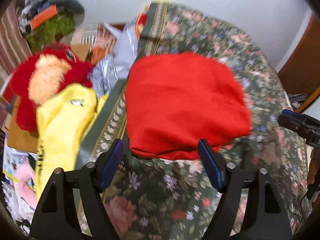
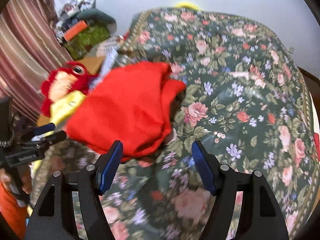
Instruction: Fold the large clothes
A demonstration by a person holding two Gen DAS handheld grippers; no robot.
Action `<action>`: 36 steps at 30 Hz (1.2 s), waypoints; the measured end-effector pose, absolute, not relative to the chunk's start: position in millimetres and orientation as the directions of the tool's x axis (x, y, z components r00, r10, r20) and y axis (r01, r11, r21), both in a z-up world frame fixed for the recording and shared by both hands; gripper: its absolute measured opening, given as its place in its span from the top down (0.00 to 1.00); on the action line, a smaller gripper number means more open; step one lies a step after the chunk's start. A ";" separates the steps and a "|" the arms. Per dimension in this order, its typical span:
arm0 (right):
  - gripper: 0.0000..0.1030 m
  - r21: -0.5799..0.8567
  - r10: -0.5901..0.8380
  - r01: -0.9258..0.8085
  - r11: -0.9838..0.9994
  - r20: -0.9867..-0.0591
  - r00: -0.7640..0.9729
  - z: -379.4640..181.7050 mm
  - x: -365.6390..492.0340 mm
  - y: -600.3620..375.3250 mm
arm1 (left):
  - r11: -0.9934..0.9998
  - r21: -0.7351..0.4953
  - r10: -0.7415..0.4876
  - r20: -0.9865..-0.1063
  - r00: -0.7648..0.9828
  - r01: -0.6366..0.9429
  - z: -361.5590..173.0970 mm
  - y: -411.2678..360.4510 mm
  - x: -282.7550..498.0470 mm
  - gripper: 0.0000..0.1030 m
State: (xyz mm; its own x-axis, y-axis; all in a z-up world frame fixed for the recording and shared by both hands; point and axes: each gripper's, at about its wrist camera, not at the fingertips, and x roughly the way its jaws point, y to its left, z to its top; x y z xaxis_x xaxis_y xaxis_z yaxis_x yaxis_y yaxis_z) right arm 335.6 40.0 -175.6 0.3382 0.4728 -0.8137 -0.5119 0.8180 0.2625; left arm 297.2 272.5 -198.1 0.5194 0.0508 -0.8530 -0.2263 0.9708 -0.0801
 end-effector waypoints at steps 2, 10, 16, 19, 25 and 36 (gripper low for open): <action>0.35 0.266 0.499 -0.529 0.806 -0.785 0.366 -148.6 318.5 36.3 | 0.976 -0.069 0.059 -0.825 0.562 -0.205 -168.9 260.7 279.5 0.30; 0.35 0.250 0.629 -0.635 0.731 -0.606 0.486 -40.3 232.3 24.3 | 0.983 -0.096 0.056 -0.646 0.761 -0.154 -50.0 217.3 198.7 0.30; 0.35 0.238 0.715 -0.688 0.685 -0.399 0.574 26.4 159.3 -2.4 | 0.989 -0.048 0.105 -0.450 0.887 -0.141 17.0 173.0 115.7 0.30; 0.35 0.205 0.732 -0.708 0.676 -0.296 0.613 48.4 124.6 -14.2 | 0.985 0.011 0.166 -0.352 0.921 -0.173 35.1 149.2 81.0 0.30; 0.34 0.160 0.728 -0.710 0.685 -0.171 0.664 64.0 70.1 -27.1 | 0.968 0.032 0.249 -0.201 0.948 -0.247 51.0 115.6 25.1 0.30; 0.12 0.118 0.641 -0.630 0.768 -0.149 0.753 57.3 47.2 -27.7 | 0.949 -0.052 0.299 -0.155 0.942 -0.310 42.9 116.4 -5.7 0.06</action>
State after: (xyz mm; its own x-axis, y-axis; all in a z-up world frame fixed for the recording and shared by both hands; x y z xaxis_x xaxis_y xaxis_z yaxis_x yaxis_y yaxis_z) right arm 47.2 -27.7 57.3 0.7530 0.6408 -0.1494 -0.6299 0.7677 0.1175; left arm -5.7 116.4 42.9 0.9415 0.2991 -0.1551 -0.3101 0.9493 -0.0519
